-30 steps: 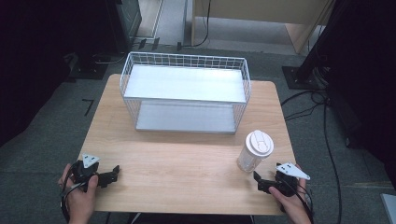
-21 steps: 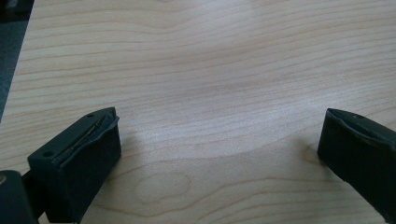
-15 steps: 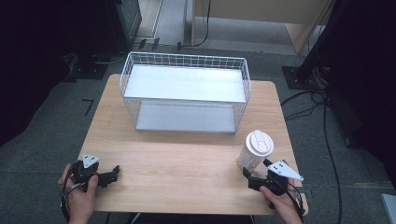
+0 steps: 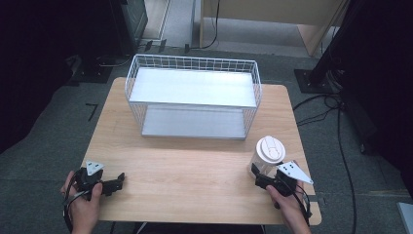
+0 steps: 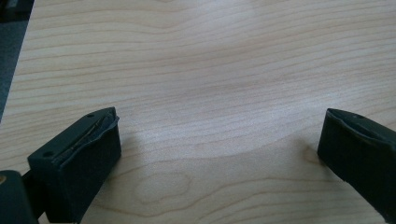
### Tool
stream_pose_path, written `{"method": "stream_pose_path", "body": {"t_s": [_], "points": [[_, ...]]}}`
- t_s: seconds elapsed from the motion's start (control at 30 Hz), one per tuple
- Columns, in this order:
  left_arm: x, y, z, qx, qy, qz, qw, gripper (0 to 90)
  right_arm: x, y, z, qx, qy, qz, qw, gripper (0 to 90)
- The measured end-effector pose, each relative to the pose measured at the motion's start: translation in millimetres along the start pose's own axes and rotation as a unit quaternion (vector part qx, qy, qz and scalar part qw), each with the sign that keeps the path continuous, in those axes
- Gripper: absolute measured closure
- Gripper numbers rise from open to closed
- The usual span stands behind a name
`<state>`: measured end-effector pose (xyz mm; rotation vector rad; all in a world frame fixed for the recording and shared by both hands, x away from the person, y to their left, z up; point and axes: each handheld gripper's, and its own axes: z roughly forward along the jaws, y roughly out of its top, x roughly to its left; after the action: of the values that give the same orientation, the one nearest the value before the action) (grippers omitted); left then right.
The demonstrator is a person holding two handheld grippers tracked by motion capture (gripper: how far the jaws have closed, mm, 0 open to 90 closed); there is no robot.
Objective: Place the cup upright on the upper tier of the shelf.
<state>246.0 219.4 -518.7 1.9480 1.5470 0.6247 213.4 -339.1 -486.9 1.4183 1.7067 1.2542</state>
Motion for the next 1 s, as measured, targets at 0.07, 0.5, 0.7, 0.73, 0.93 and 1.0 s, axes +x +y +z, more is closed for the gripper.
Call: {"method": "stream_pose_path", "body": {"t_s": [0.07,0.5,0.7,0.73,0.93,1.0], "points": [[0.0,0.0,0.0,0.000,0.000,0.000,1.0000,0.0,1.5,5.0,1.0,-0.011,-0.003,0.006,0.9999,12.5],[0.1,0.0,0.0,0.000,0.000,0.000,1.0000,0.0,8.9,20.6,6.8,-0.031,-0.006,0.011,0.9994,13.1],[0.0,0.0,0.0,0.000,0.000,0.000,1.0000,0.0,11.5,23.4,5.6,-0.038,0.003,0.019,0.9991,14.4],[0.0,0.0,0.0,0.000,0.000,0.000,1.0000,0.0,12.4,24.5,5.5,-0.040,0.005,0.019,0.9990,14.5],[0.1,0.0,0.0,0.000,0.000,0.000,1.0000,0.0,20.1,35.9,3.8,-0.056,0.006,0.020,0.9982,14.7],[0.1,0.0,0.0,0.000,0.000,0.000,1.0000,0.0,22.3,40.1,3.5,-0.062,0.009,0.021,0.9978,14.7]]}}
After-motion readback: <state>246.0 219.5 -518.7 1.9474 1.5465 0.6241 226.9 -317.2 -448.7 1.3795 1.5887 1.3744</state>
